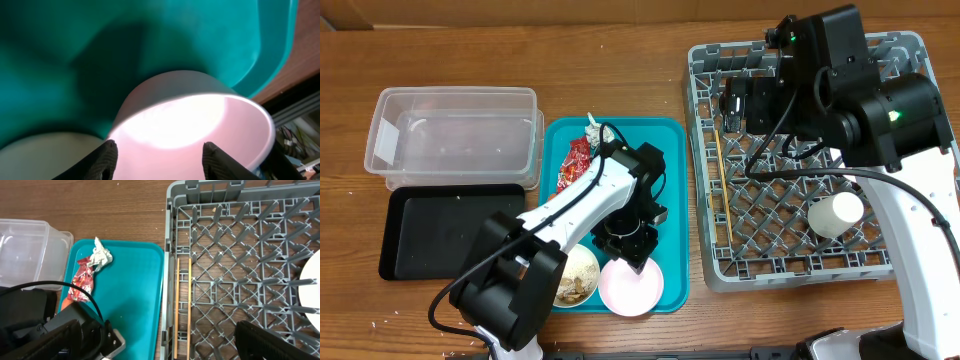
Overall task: Sort waste into correct bins and load items into the dishwasher
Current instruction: 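Reach the left gripper down to the white bowl and grasp its rim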
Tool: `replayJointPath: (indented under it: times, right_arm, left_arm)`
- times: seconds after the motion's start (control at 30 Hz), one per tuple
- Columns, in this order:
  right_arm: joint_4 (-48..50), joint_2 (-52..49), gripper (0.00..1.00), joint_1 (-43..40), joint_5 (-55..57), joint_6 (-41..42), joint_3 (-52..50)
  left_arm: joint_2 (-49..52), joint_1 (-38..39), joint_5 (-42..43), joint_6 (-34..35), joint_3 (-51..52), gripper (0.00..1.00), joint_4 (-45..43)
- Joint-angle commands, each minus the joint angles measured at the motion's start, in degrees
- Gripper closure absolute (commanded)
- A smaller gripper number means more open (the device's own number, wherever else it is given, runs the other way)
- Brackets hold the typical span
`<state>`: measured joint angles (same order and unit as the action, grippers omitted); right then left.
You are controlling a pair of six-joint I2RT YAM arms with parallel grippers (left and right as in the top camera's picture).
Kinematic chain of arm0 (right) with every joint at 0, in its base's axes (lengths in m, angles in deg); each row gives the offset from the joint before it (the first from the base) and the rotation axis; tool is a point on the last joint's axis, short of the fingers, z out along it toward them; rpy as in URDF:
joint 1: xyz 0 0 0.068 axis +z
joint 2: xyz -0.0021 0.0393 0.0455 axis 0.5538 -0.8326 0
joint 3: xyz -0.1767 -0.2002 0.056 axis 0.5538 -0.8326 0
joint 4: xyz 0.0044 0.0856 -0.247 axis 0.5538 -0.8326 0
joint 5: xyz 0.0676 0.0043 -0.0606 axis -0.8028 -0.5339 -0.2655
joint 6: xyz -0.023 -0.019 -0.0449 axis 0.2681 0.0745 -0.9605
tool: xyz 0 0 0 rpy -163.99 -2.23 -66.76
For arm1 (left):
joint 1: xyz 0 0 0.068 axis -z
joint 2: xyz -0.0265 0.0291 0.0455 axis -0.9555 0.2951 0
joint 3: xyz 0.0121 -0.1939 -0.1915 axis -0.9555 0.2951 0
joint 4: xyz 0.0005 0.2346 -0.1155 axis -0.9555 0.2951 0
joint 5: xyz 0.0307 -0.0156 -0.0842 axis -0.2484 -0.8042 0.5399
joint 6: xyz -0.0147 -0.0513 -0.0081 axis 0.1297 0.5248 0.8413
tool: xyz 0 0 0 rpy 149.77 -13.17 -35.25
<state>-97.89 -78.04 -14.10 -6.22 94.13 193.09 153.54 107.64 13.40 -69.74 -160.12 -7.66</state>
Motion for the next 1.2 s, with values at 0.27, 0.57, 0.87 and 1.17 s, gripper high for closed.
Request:
replayJointPath:
  times: [0.27,0.57,0.87,1.17]
  right_arm:
    - [-0.6,0.2,0.0,-0.1,0.3,0.1,0.3]
    - [-0.9,0.2,0.0,-0.1,0.3,0.1,0.3]
    - [-1.8,0.2,0.0,-0.1,0.3,0.1,0.3]
    - [-2.3,0.2,0.0,-0.1,0.3,0.1,0.3]
  left_arm:
    - [-1.0,0.0,-1.0,0.5,2.4,0.52,-2.6]
    - [-1.0,-0.4,-0.2,5.3,-3.3,0.42,-3.6]
    - [-0.9,1.3,-3.5,8.7,-1.6,0.55,-4.5]
    - [-1.0,-2.5,-9.9,12.6,-5.1,0.54,-4.2]
